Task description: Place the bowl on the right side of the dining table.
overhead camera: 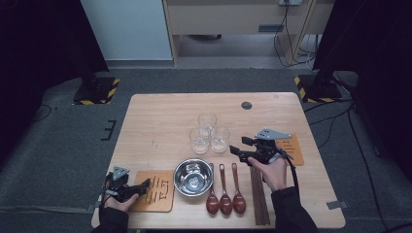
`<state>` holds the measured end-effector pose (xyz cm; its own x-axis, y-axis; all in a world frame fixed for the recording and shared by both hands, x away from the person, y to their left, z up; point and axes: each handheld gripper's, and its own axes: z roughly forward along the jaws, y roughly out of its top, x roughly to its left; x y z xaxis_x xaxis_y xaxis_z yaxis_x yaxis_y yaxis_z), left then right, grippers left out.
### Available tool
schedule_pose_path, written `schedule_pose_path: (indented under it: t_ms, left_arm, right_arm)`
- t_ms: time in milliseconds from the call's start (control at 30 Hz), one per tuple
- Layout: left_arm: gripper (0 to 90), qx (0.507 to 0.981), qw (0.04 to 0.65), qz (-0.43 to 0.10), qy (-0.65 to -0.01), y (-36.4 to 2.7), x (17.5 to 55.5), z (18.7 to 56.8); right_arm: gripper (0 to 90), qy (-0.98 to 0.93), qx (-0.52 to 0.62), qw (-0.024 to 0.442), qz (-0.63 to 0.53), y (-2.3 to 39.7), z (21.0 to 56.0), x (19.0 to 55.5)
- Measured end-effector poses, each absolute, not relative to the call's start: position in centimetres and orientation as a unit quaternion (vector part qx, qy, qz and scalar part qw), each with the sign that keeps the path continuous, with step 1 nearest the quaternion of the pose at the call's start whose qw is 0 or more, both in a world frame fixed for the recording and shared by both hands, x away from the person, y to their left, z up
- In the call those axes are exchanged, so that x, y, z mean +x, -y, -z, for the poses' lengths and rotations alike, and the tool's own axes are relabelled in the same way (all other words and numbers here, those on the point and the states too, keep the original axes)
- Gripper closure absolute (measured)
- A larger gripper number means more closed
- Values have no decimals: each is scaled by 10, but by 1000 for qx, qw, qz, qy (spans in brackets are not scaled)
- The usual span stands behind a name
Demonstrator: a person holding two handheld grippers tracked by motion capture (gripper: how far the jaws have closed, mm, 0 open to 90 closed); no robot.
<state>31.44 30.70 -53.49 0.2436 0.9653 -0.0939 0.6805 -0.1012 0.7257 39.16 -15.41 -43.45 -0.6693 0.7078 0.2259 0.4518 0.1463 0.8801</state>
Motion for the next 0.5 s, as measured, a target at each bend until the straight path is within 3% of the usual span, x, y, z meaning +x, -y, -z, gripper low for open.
schedule_pose_path:
  t_ms: [500]
  left_arm:
    - [18, 712, 339, -210, -578, -307, 314, 535]
  right_arm:
    - [360, -766, 370, 98, -517, 123, 436, 387]
